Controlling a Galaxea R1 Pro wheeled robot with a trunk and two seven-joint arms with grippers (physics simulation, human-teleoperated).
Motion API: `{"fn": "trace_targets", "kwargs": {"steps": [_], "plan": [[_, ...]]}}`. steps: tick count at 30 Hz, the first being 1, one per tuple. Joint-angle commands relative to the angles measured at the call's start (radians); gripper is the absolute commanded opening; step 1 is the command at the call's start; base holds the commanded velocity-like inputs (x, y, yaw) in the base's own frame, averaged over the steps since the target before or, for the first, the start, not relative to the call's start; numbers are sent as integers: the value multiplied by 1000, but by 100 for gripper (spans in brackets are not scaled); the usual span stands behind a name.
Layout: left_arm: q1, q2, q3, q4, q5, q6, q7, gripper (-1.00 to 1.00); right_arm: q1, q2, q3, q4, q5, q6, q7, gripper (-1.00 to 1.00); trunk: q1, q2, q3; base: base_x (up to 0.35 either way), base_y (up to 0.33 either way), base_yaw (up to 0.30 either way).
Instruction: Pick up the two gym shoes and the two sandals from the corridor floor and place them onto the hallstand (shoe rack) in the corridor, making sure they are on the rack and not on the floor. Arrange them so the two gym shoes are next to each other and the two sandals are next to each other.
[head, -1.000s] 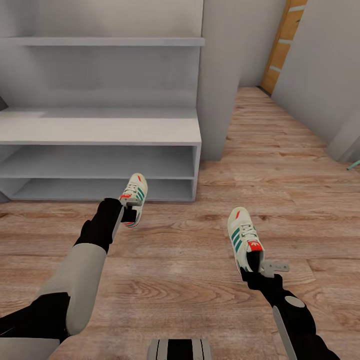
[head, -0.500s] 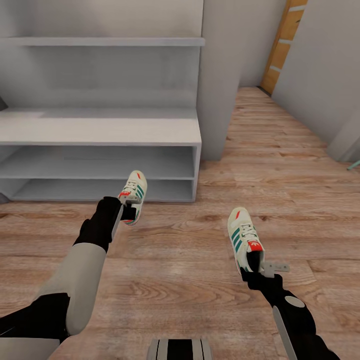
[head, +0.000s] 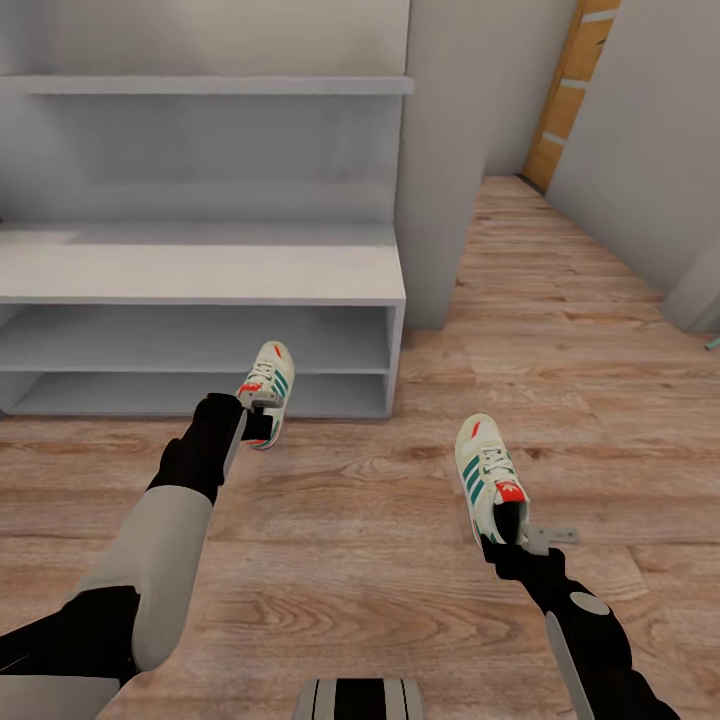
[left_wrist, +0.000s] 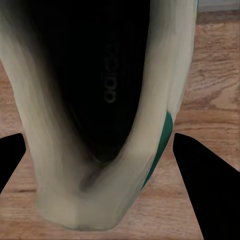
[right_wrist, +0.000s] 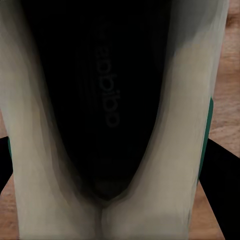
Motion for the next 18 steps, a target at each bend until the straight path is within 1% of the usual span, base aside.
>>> {"fn": "trace_targets", "kwargs": {"steps": [1,4,12,15,17,18], "plan": [[-1,-1,4,-1,-11,3,-9,-100,0,0,0,-1,0,5,1,-100,0,0,-1,71,0,0],[-1,-2,4,0,-11,4,-9,-100,0,0,0,-1,0,5,1,-100,0,0,-1,214,0,0],[1,-1,0,5,-11,2,-10,-100,0,0,-2,-1,0,5,1,-100,0,0,-1,327,0,0],[3,0,1,6,-12,1,-10,-100,0,-3,-7,-2,0,5,1,-100,0,0,-1,102,0,0],[5,0,1,6,-12,1,-9,-100,0,-4,-45,-2,-1,5,1,-100,0,0,-1,26,0,0],[5,0,1,6,-12,1,-9,-100,0,-4,-58,-2,-1,5,1,-100,0,0,-1,16,0,0]]}}
